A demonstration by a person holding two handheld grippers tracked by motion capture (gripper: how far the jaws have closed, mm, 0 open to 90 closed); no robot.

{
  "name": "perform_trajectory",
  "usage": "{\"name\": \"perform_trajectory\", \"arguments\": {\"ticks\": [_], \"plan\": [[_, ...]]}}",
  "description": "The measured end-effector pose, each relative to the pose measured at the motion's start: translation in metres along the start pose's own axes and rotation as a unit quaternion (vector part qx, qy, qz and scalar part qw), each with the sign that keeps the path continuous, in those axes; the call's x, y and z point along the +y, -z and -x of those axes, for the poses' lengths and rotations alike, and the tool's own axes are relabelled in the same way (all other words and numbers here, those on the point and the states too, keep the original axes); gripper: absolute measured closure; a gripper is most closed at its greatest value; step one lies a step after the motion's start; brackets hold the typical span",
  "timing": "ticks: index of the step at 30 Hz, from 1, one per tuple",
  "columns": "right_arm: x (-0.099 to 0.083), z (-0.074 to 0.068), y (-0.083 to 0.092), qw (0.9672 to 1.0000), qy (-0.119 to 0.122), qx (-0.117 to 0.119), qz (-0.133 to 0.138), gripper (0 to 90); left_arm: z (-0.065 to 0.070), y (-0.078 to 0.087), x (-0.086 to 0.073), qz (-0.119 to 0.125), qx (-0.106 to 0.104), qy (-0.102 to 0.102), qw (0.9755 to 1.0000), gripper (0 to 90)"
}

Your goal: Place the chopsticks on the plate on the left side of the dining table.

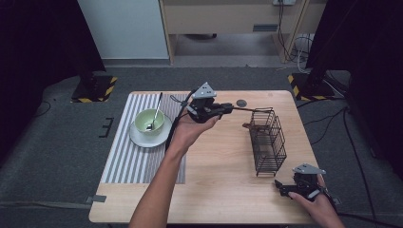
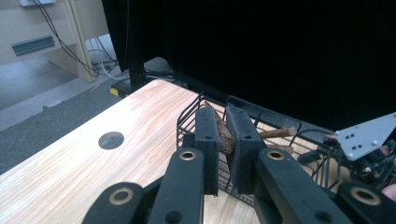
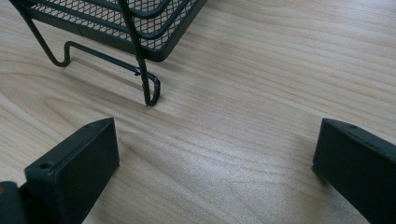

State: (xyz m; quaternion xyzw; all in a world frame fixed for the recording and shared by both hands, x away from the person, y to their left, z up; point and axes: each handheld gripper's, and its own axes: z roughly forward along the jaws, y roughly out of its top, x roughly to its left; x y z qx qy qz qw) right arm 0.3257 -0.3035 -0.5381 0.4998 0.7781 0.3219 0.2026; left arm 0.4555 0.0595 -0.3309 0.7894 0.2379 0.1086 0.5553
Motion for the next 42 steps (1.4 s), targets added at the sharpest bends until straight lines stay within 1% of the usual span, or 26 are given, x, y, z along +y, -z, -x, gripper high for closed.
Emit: {"name": "perform_trajectory", "arguments": {"ticks": [2,8,11,13,18,23,26,29,33,35,40,41,42], "plan": [[0.0,0.0,0.0,1.0,0.0,0.0,0.0,0.4,-0.001,0.003,-0.001,0.008,-0.001,0.004,1.0,83.6],[0.0,0.0,0.0,1.0,0.0,0.0,0.0,0.4,-0.001,0.004,-0.002,0.009,-0.003,0.002,1.0,83.7],[0.0,0.0,0.0,1.0,0.0,0.0,0.0,0.4,-0.001,0.006,-0.002,0.013,-0.005,0.001,0.9999,83.6],[0.0,0.0,0.0,1.0,0.0,0.0,0.0,0.4,-0.001,0.006,-0.002,0.011,-0.004,0.0,0.9999,83.7],[0.0,0.0,0.0,1.0,0.0,0.0,0.0,0.4,-0.002,0.007,-0.002,0.018,-0.004,0.006,0.9998,83.7],[0.0,0.0,0.0,1.0,0.0,0.0,0.0,0.4,-0.003,0.007,-0.002,0.022,0.0,0.011,0.9997,83.6],[0.0,0.0,0.0,1.0,0.0,0.0,0.0,0.4,-0.004,0.009,-0.001,0.032,0.008,0.015,0.9993,83.7],[0.0,0.0,0.0,1.0,0.0,0.0,0.0,0.4,-0.004,0.01,-0.001,0.04,0.01,0.017,0.999,83.7],[0.0,0.0,0.0,1.0,0.0,0.0,0.0,0.4,-0.005,0.013,0.0,0.047,0.022,0.018,0.9985,83.7],[0.0,0.0,0.0,1.0,0.0,-0.001,0.0,0.4,-0.006,0.016,0.001,0.047,0.035,0.015,0.9982,83.7],[0.0,0.0,0.0,1.0,0.0,0.0,0.0,0.4,-0.013,0.026,-0.001,0.051,0.06,0.019,0.9967,83.7],[0.0,0.0,0.0,1.0,0.0,0.0,0.0,0.4,-0.014,0.028,-0.002,0.052,0.063,0.02,0.9964,83.7],[0.0,0.0,0.0,1.0,0.002,0.0,0.0,0.4,-0.018,0.033,-0.004,0.054,0.074,0.027,0.9954,83.7]]}}
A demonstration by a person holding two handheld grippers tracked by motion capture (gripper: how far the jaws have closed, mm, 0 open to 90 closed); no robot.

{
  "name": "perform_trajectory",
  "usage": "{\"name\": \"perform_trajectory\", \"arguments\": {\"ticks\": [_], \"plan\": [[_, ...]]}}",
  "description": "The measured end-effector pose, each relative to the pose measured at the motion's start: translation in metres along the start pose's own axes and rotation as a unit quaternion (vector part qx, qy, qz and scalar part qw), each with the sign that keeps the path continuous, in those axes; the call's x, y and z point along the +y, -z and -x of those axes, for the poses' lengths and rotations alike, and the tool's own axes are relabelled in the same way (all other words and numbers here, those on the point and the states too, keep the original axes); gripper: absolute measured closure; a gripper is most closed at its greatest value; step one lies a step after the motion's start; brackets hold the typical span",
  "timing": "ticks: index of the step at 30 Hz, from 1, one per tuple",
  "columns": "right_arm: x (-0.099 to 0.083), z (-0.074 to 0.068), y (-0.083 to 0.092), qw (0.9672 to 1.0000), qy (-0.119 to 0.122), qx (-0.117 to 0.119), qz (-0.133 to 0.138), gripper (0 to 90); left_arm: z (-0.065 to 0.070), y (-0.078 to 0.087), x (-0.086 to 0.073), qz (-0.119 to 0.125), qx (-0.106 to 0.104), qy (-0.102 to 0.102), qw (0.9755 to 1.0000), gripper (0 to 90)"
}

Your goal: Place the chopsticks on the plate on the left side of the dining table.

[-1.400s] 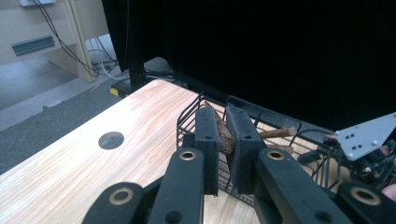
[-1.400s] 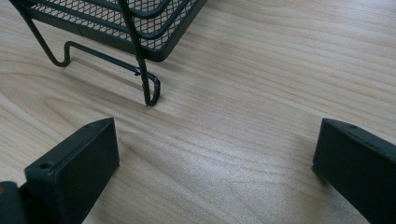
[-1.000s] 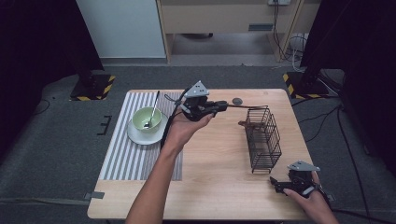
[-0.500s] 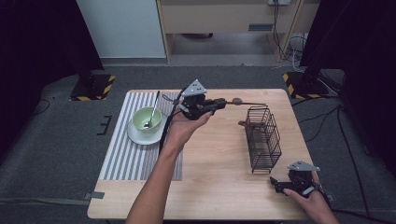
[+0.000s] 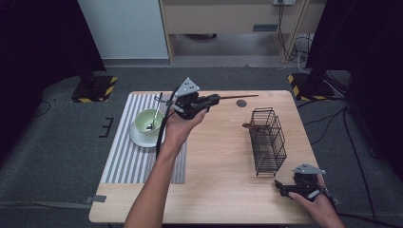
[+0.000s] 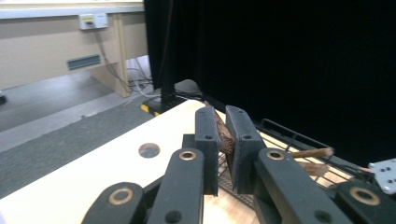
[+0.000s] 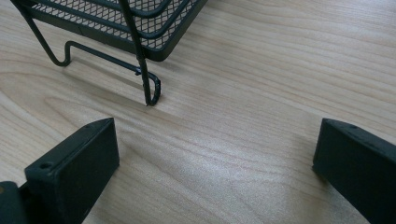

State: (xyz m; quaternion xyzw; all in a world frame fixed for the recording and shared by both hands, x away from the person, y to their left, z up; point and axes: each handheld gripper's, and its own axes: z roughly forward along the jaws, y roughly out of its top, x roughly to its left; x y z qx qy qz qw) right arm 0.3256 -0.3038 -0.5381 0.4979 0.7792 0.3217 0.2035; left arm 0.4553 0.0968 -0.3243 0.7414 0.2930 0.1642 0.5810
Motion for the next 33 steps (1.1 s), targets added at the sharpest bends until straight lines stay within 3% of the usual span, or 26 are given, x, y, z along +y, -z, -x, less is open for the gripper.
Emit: {"name": "perform_trajectory", "arguments": {"ticks": [18,33], "plan": [[0.0,0.0,0.0,1.0,0.002,-0.001,0.002,0.4,-0.029,0.045,-0.024,-0.008,0.071,0.016,0.9974,83.7],[-0.001,-0.001,0.0,1.0,-0.001,-0.001,0.002,0.4,-0.037,0.07,-0.048,-0.021,0.104,0.024,0.994,83.8]]}}
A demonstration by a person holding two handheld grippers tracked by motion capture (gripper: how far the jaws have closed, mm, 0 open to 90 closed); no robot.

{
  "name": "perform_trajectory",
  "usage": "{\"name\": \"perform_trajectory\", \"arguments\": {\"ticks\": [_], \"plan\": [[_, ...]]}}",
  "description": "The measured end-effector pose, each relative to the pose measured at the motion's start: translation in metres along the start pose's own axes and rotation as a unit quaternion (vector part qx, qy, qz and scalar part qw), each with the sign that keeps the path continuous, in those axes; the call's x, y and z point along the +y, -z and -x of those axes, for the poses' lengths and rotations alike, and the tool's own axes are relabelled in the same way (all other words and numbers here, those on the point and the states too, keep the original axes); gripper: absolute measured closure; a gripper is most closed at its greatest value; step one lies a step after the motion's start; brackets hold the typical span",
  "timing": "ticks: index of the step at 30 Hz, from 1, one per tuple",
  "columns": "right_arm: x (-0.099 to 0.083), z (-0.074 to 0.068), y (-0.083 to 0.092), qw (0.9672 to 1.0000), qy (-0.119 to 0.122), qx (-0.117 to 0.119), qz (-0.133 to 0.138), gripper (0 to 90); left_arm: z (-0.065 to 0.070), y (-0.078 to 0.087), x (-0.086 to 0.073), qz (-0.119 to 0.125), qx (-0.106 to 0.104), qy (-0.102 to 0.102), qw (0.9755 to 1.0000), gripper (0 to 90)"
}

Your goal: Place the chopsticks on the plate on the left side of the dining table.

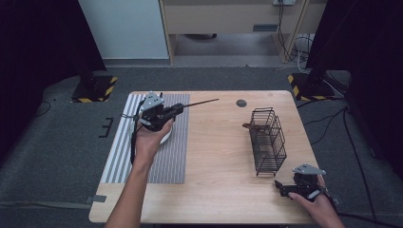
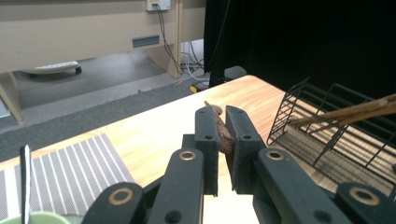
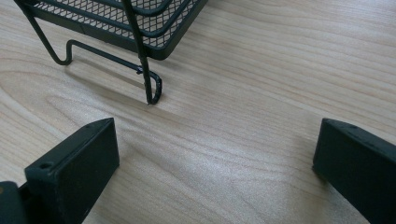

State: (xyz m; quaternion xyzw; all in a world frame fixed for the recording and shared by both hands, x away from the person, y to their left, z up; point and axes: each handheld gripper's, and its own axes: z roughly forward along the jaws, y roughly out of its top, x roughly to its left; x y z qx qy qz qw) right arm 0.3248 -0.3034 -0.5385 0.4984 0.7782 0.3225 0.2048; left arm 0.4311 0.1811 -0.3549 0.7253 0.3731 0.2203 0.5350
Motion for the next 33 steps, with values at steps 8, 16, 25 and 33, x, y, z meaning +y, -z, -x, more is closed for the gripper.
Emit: {"name": "perform_trajectory", "arguments": {"ticks": [8,16,25,33], "plan": [[0.0,0.0,0.0,1.0,-0.001,0.0,0.0,0.4,-0.007,0.007,-0.017,-0.007,0.011,0.011,0.9999,83.8],[0.0,0.0,0.0,1.0,-0.002,-0.001,0.0,0.4,-0.014,0.014,-0.031,-0.015,0.023,0.014,0.9995,83.8],[0.0,0.0,0.0,1.0,-0.001,-0.001,0.0,0.4,-0.021,0.023,-0.047,-0.017,0.033,0.028,0.9989,83.8],[0.0,0.0,0.0,1.0,-0.002,-0.001,0.0,0.4,-0.026,0.033,-0.061,-0.019,0.042,0.039,0.9982,83.8]]}}
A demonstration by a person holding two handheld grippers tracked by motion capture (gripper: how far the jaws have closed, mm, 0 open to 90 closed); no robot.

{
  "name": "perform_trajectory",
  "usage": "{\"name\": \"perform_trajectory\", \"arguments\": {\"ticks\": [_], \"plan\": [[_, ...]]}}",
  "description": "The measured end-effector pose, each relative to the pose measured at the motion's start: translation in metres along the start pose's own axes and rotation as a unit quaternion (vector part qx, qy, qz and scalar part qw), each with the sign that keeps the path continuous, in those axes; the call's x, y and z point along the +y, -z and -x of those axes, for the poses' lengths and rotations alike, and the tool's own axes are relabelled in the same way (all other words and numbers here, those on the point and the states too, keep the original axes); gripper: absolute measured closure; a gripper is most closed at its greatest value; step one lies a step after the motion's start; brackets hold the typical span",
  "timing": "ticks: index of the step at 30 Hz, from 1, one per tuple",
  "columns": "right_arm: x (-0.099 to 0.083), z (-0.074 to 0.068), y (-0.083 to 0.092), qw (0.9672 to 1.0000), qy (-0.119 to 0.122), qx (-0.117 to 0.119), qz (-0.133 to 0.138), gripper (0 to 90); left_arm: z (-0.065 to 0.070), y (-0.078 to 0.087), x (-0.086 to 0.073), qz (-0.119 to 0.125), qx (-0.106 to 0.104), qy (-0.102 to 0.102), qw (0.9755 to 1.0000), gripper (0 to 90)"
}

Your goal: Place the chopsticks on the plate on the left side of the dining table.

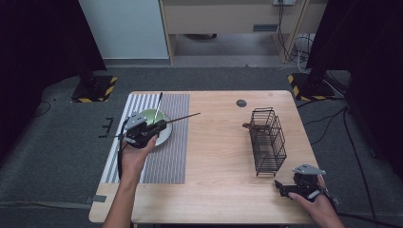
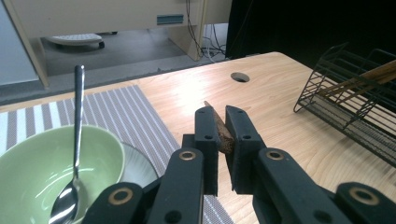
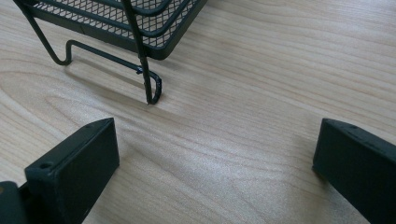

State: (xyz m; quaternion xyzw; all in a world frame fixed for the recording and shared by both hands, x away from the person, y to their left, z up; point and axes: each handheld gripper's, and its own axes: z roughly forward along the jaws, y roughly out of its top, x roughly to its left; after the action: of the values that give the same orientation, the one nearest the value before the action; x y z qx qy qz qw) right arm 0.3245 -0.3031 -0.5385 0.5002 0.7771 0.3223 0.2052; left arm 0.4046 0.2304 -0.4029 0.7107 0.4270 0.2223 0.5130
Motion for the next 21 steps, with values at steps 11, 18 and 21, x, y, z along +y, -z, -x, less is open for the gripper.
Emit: {"name": "perform_trajectory", "arguments": {"ticks": [11,18,21], "plan": [[0.0,0.0,0.0,1.0,0.0,0.0,0.0,0.4,-0.015,0.012,-0.023,-0.001,0.022,0.023,0.9995,83.8],[0.0,0.0,0.0,1.0,-0.001,0.0,0.0,0.4,-0.023,0.016,-0.033,-0.007,0.035,0.028,0.999,83.8],[0.0,0.0,0.0,1.0,0.0,0.0,0.0,0.4,-0.027,0.018,-0.038,-0.009,0.041,0.033,0.9986,83.8]]}}
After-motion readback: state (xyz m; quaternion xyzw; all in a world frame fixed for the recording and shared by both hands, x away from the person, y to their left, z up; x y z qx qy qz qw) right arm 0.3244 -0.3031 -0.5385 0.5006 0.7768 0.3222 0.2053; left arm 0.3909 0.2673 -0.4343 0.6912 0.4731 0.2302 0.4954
